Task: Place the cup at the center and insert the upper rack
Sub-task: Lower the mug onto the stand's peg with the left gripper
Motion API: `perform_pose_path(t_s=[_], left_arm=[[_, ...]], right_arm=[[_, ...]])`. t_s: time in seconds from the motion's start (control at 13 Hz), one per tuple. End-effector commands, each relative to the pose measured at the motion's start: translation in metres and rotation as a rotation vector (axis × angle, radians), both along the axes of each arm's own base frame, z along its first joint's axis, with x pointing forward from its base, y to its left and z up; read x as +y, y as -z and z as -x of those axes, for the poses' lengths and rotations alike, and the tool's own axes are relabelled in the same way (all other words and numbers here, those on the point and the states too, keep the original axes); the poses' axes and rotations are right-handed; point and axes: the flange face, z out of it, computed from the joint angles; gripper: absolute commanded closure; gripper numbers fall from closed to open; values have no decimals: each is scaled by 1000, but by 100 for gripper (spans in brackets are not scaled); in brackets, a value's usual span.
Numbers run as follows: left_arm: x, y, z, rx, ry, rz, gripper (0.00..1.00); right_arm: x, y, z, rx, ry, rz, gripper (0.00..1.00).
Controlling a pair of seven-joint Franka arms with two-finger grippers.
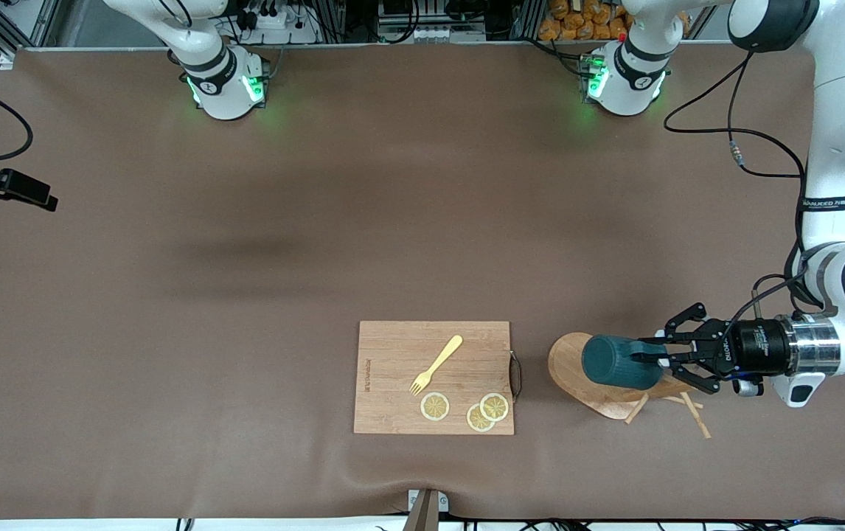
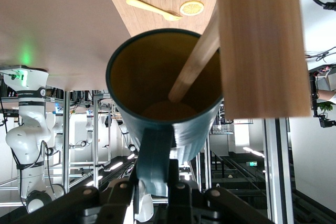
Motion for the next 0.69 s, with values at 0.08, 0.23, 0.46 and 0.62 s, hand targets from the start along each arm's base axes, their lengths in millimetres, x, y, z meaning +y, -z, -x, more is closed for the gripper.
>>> perform_pose_path(t_s=[0.08,0.23,0.46,0.62], left_arm=[[2,2,2,-20,25,47,100],[9,6,3,-41,34,56,100],[11,10,4,-40,37,59,100],[11,10,4,-55,41,58,100]], right_arm=[[4,-2,5,2,-5,1,0],[4,-3,6,2,-3,1,0],[2,-3,6,5,0,0,0],[3,-4,6,5,-2,0,0]])
